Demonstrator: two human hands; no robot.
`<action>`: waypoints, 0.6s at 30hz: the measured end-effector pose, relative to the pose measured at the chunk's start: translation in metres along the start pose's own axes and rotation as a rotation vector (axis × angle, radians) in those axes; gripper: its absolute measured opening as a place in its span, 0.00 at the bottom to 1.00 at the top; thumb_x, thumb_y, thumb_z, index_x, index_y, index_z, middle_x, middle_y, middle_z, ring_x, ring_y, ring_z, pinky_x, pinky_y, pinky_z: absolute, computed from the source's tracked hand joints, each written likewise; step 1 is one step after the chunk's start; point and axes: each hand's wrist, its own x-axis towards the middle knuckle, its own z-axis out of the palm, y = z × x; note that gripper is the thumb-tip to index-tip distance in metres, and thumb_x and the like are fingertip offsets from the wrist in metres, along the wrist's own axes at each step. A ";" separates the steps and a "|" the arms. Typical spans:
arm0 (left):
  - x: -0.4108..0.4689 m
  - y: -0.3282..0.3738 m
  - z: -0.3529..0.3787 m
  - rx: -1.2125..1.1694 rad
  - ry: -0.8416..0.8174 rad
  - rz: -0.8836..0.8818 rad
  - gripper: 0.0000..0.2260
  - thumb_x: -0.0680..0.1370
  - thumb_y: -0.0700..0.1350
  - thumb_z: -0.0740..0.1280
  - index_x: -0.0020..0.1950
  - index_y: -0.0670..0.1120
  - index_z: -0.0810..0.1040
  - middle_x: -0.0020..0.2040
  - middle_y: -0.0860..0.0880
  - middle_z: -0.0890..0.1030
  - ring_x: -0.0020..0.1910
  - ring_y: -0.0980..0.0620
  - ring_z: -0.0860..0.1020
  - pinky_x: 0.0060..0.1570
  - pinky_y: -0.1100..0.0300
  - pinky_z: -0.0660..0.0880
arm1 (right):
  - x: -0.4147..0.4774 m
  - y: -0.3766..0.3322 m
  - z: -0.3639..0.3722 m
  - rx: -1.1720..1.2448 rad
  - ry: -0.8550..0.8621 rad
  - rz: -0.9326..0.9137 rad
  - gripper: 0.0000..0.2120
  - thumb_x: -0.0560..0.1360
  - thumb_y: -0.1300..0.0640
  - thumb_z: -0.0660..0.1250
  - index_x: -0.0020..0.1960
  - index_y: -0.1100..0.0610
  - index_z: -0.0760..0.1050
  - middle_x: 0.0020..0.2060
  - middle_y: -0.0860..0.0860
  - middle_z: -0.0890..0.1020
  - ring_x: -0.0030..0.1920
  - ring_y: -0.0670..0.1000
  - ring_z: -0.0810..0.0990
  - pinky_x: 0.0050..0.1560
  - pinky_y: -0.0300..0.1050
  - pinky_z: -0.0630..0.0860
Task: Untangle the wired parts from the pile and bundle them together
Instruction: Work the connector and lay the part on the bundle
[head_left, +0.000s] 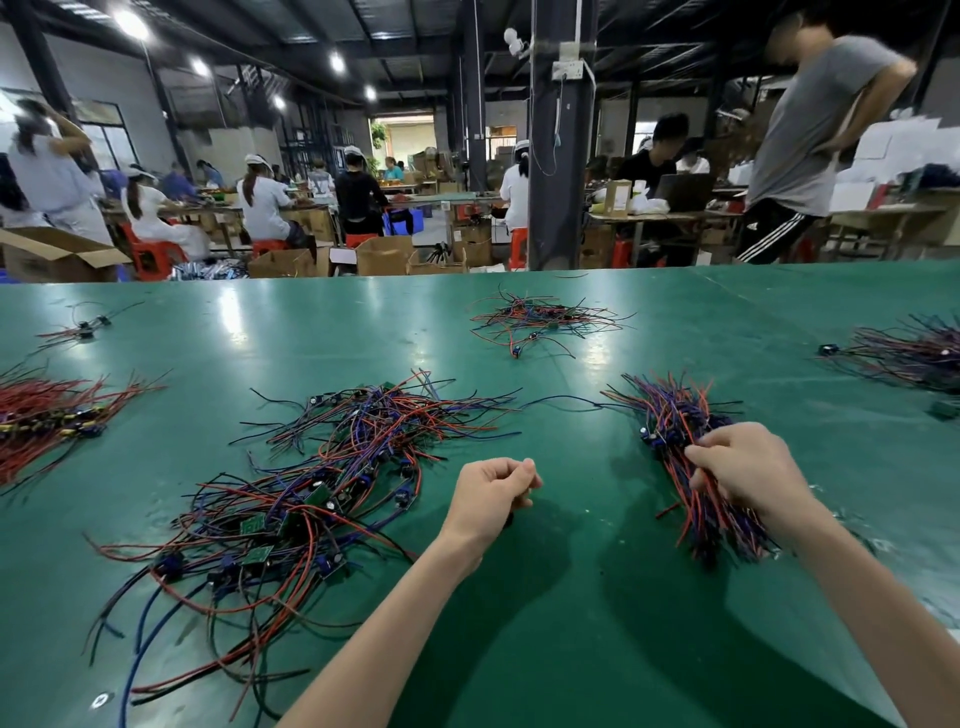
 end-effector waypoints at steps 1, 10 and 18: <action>0.000 -0.001 -0.001 0.076 0.015 0.025 0.15 0.79 0.43 0.66 0.31 0.47 0.79 0.29 0.52 0.78 0.29 0.57 0.74 0.31 0.70 0.69 | 0.000 0.000 0.000 -0.069 0.027 -0.005 0.09 0.73 0.60 0.66 0.34 0.58 0.80 0.23 0.49 0.81 0.27 0.50 0.74 0.33 0.42 0.73; -0.002 0.000 -0.009 0.297 0.211 0.280 0.12 0.82 0.42 0.59 0.40 0.46 0.75 0.26 0.51 0.72 0.26 0.60 0.68 0.31 0.68 0.66 | -0.014 -0.004 0.014 -0.410 0.174 -0.073 0.08 0.71 0.55 0.67 0.49 0.56 0.75 0.42 0.58 0.78 0.44 0.60 0.77 0.42 0.48 0.72; -0.001 0.002 -0.014 0.519 0.234 0.436 0.10 0.81 0.37 0.57 0.50 0.47 0.76 0.35 0.58 0.71 0.37 0.60 0.70 0.38 0.69 0.63 | -0.026 -0.011 0.032 -0.502 0.276 -0.263 0.09 0.75 0.55 0.64 0.51 0.59 0.74 0.48 0.57 0.79 0.45 0.62 0.78 0.42 0.49 0.70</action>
